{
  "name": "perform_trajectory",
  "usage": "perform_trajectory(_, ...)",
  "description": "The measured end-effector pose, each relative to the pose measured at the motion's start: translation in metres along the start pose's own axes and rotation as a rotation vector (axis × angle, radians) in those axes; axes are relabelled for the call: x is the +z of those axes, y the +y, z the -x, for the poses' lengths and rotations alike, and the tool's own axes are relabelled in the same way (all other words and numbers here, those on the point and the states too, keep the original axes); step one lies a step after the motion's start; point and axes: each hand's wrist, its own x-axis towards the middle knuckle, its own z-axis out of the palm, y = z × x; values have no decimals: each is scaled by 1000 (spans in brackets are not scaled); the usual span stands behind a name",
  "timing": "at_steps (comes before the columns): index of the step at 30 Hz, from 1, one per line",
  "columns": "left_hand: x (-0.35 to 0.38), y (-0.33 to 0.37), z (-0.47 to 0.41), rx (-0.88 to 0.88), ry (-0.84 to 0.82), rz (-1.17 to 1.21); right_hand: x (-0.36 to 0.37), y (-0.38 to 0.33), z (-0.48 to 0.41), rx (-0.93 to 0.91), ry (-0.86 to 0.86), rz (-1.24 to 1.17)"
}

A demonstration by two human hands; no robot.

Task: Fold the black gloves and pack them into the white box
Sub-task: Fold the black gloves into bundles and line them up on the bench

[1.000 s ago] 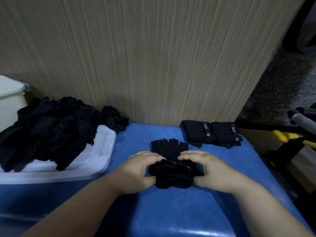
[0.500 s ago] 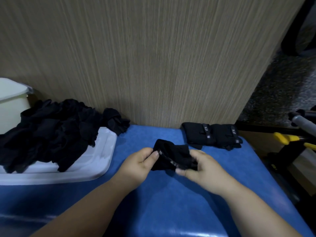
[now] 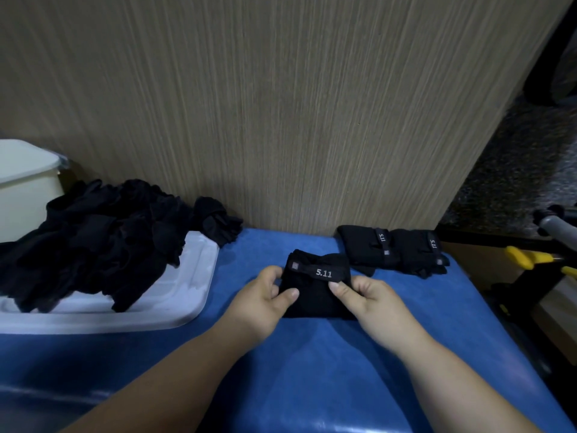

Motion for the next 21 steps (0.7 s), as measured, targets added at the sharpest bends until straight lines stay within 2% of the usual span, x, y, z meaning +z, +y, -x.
perform_trajectory(5,1,9,3,15,59,-20,1,-5,-1,61,63,16)
perform_trajectory(10,-1,14,9,28,-21,-67,2,-2,-3,96,117,44)
perform_trajectory(16,-2,8,7,21,-13,-145,5,2,-3,91,193,209)
perform_trajectory(18,-1,6,8,46,-22,-223,7,0,0,60,185,317)
perform_trajectory(21,2,3,10,131,59,-394,7,-2,5,-119,199,398)
